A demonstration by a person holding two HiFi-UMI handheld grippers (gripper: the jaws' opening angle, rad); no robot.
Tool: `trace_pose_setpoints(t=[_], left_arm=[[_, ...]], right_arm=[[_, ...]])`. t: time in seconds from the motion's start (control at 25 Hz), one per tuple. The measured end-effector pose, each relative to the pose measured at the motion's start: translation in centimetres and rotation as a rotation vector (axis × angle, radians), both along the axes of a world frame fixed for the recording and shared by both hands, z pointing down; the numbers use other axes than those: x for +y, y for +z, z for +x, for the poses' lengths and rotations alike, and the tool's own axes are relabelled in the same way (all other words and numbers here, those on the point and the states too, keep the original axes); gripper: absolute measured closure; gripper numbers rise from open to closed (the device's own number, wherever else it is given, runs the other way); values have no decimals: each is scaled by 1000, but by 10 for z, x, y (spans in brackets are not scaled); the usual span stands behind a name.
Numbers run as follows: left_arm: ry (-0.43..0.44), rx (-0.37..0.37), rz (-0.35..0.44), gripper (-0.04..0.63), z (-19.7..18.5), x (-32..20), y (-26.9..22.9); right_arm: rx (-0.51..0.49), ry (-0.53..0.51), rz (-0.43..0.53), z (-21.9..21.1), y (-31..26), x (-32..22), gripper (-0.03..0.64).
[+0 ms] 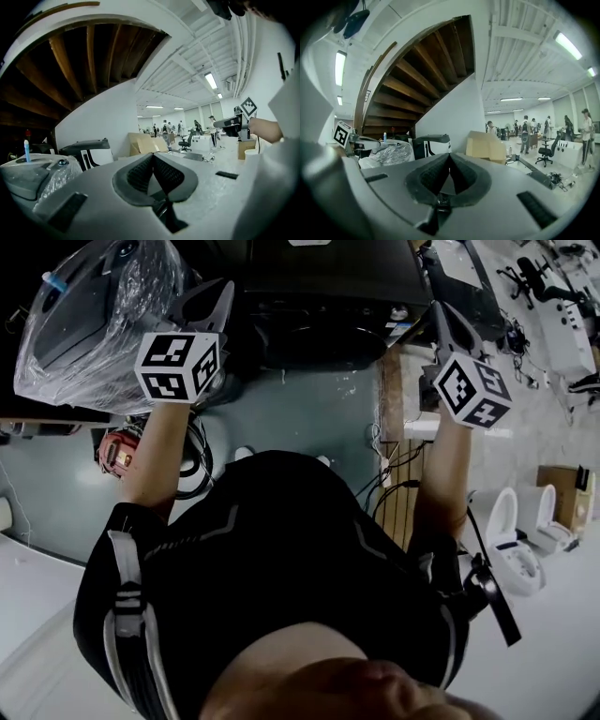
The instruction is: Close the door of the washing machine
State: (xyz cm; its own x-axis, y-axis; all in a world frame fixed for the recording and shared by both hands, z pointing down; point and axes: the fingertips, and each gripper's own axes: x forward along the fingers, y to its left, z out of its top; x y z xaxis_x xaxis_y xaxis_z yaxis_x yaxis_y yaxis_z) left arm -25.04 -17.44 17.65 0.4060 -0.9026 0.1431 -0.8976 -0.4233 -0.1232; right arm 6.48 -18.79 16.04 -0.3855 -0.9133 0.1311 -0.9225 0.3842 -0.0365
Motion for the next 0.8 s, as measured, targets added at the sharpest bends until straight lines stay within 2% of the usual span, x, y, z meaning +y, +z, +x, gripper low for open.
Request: trace_pose_setpoints(t=[0.12, 0.28, 0.48, 0.6, 0.8], left_arm=[[-27, 19, 33, 589, -36, 2, -18], [-55, 75, 39, 591, -79, 4, -35], [-73, 147, 49, 591, -120, 5, -48], [-86, 158, 56, 591, -134, 3, -50], [-131, 132, 61, 591, -149, -1, -44]], right_arm=[[-10, -2, 21, -31, -20, 3, 612], [41, 31, 69, -57, -32, 6, 612], [14, 41, 70, -84, -46, 8, 614], [26, 63, 80, -89, -53, 8, 612], [29, 101, 97, -83, -60, 9, 614]])
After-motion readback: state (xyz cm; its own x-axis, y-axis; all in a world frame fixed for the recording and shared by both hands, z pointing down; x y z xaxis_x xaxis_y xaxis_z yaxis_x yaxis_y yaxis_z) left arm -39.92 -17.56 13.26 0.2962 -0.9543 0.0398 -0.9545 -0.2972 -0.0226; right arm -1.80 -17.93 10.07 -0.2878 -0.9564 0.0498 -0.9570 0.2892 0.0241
